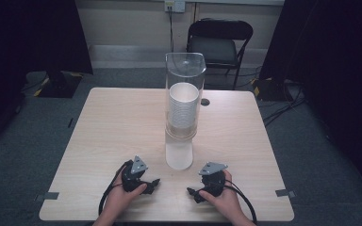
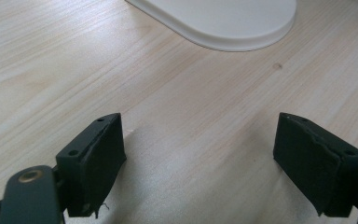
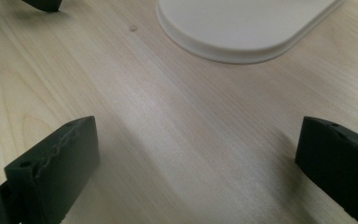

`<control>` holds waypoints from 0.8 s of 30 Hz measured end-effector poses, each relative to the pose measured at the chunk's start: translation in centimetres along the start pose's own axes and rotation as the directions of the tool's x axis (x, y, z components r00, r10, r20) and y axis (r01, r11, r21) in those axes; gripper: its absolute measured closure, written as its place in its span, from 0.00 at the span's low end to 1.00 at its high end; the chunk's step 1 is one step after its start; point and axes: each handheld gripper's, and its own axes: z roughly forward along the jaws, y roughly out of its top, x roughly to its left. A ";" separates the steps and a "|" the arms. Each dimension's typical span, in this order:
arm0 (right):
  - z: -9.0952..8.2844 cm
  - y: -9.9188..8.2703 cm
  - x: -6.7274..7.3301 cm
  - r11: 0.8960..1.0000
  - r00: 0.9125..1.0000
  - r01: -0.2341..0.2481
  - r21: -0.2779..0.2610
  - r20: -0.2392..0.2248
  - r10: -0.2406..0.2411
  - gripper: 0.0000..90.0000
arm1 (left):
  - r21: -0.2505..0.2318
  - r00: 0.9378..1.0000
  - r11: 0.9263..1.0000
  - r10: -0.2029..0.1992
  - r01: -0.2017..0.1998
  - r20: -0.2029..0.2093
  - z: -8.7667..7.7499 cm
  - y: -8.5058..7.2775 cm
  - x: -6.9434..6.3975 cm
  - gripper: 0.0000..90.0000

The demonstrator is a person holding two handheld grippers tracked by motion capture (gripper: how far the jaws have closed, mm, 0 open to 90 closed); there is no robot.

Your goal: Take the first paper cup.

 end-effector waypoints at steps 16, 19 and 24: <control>-0.7 1.4 -0.7 0.994 0.997 -0.056 -0.094 -0.055 0.051 0.16 | 0.005 1.000 1.000 0.007 -0.007 0.004 -0.1 -0.1 0.0 0.17; -1.2 2.6 -0.9 0.990 0.997 -0.056 -0.126 -0.055 0.049 0.16 | 0.015 1.000 1.000 0.010 -0.010 -0.005 -0.1 0.0 0.0 0.17; -1.7 5.4 -1.5 0.984 0.997 -0.058 -0.169 -0.056 0.049 0.17 | 0.019 1.000 1.000 0.010 -0.009 -0.001 -0.2 0.0 0.0 0.17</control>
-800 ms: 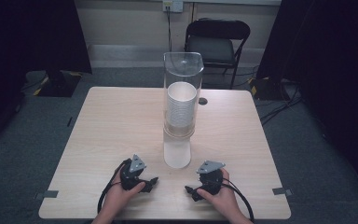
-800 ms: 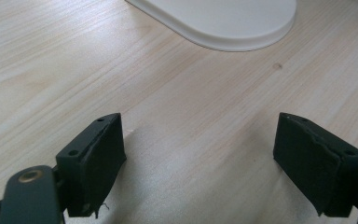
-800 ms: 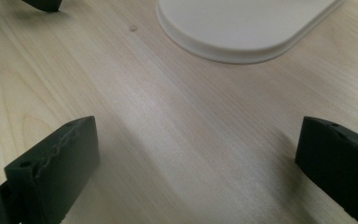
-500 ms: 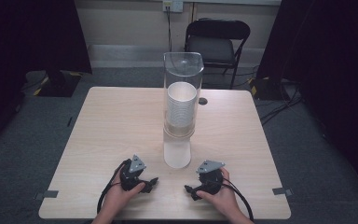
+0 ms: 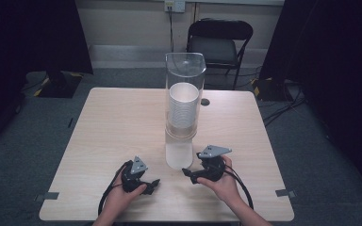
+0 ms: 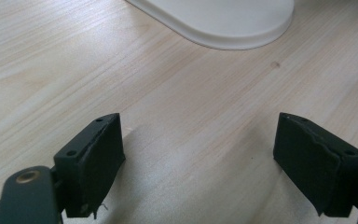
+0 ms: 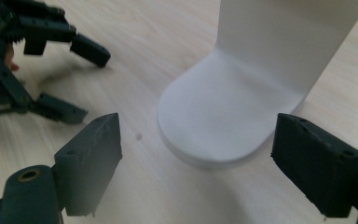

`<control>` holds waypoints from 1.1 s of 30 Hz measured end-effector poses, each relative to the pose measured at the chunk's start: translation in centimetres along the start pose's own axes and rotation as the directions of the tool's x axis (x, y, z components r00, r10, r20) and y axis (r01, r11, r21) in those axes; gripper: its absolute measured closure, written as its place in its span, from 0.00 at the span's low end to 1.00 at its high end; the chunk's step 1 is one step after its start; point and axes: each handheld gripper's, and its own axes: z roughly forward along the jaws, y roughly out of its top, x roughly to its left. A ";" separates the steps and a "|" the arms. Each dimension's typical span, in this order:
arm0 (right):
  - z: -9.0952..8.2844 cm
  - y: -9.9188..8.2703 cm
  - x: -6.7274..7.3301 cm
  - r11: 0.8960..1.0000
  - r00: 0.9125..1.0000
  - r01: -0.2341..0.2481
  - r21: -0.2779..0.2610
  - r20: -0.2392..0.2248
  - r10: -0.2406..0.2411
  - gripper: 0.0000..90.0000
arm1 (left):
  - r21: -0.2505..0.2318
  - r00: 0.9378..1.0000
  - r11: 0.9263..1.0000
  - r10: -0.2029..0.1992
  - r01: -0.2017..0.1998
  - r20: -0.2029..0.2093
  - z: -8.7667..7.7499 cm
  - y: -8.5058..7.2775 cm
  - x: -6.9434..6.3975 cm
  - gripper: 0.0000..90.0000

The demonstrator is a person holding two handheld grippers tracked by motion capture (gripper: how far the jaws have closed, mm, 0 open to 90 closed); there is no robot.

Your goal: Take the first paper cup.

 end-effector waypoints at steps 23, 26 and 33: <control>0.5 6.1 -1.9 0.996 1.000 0.004 -0.090 0.023 -0.002 0.18 | 0.001 1.000 1.000 0.003 -0.003 0.000 0.0 0.0 0.0 0.17; 0.5 6.3 -1.9 0.996 0.999 0.009 -0.091 0.034 -0.006 0.18 | 0.001 1.000 1.000 0.003 -0.003 0.000 0.0 0.0 0.0 0.17; 1.2 6.6 -2.0 0.993 1.000 0.003 -0.115 0.028 0.001 0.20 | 0.002 1.000 1.000 0.004 -0.004 0.000 0.0 0.0 0.0 0.17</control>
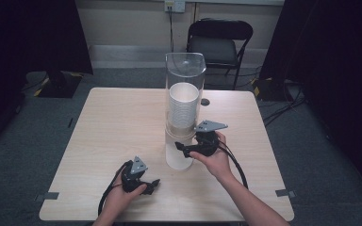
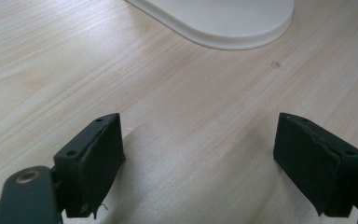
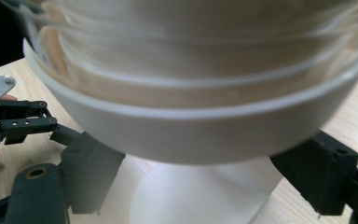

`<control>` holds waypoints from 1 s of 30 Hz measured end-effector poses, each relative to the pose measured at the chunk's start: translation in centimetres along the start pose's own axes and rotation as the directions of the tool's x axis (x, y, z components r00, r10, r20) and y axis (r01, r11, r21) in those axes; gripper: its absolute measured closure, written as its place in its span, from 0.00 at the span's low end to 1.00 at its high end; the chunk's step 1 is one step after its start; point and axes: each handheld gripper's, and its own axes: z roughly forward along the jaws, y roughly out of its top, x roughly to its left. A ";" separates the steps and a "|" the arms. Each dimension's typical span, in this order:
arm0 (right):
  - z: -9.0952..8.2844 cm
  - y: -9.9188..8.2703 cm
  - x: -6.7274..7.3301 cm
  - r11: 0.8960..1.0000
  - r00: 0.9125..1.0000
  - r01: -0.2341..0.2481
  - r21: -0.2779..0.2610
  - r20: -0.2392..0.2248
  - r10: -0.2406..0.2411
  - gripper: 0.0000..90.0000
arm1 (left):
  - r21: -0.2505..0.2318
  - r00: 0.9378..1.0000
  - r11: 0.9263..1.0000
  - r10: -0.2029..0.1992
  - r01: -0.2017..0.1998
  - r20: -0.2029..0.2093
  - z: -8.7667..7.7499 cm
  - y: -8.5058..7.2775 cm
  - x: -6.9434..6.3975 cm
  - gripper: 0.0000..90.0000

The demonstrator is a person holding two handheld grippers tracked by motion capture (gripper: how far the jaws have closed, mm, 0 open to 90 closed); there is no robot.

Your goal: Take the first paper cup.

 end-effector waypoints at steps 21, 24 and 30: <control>1.2 0.0 0.2 0.999 1.000 -0.008 -0.049 -0.008 0.007 0.38 | 0.000 1.000 1.000 0.000 0.000 0.000 0.0 0.0 0.0 0.17; 1.3 -0.2 0.3 0.999 1.000 0.004 -0.050 0.004 -0.004 0.39 | 0.000 1.000 1.000 0.000 0.000 0.000 0.0 0.0 0.0 0.17; 1.4 -0.9 0.5 0.995 1.000 0.020 -0.095 0.016 -0.018 0.40 | -0.001 1.000 1.000 0.000 0.000 -0.001 0.0 0.0 0.0 0.17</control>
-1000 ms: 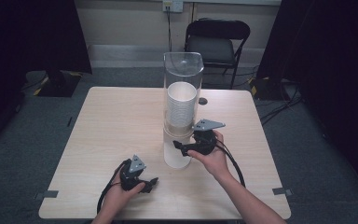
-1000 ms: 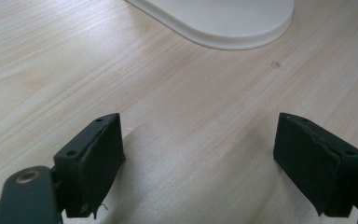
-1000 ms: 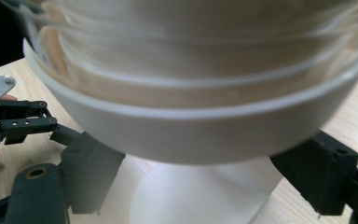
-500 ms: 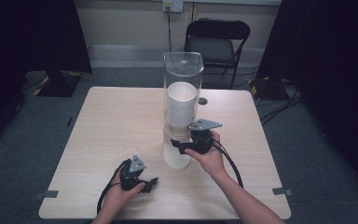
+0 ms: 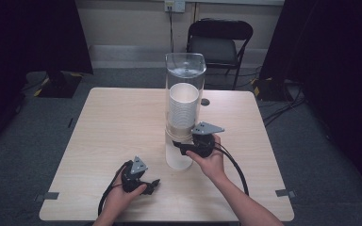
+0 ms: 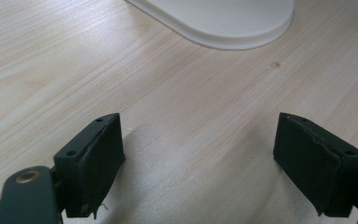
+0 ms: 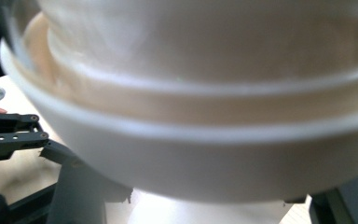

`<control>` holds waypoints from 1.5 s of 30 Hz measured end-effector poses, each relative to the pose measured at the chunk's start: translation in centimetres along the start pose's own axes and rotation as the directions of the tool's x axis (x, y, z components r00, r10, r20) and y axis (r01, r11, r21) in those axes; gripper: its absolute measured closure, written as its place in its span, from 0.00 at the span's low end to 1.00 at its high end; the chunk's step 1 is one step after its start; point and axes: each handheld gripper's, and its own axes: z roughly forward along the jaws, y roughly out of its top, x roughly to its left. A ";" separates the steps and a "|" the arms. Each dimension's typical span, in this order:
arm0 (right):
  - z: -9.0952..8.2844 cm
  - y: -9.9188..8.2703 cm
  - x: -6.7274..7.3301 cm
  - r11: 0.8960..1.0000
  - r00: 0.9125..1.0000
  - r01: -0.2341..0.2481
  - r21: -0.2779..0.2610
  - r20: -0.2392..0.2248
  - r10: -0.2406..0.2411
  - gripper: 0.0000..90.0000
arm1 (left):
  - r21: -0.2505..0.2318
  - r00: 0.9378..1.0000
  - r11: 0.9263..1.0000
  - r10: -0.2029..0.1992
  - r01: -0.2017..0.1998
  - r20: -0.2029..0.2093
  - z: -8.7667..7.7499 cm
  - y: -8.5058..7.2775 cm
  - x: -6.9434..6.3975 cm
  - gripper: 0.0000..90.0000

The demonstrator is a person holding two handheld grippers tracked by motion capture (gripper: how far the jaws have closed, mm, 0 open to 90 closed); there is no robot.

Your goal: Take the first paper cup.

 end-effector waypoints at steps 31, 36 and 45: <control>-1.2 -7.8 -0.8 0.971 1.000 -0.002 0.239 -0.011 0.005 0.41 | 0.002 1.000 1.000 -0.004 0.004 0.000 0.1 0.1 0.0 0.16; -2.7 -8.5 -1.4 0.966 1.000 0.023 0.257 -0.015 -0.019 0.41 | 0.001 1.000 1.000 -0.005 0.005 -0.002 0.1 0.1 0.0 0.16; -3.0 -9.7 -1.9 0.951 0.999 0.036 0.309 -0.007 -0.035 0.40 | -0.010 1.000 1.000 -0.005 0.005 0.003 0.2 0.0 0.0 0.16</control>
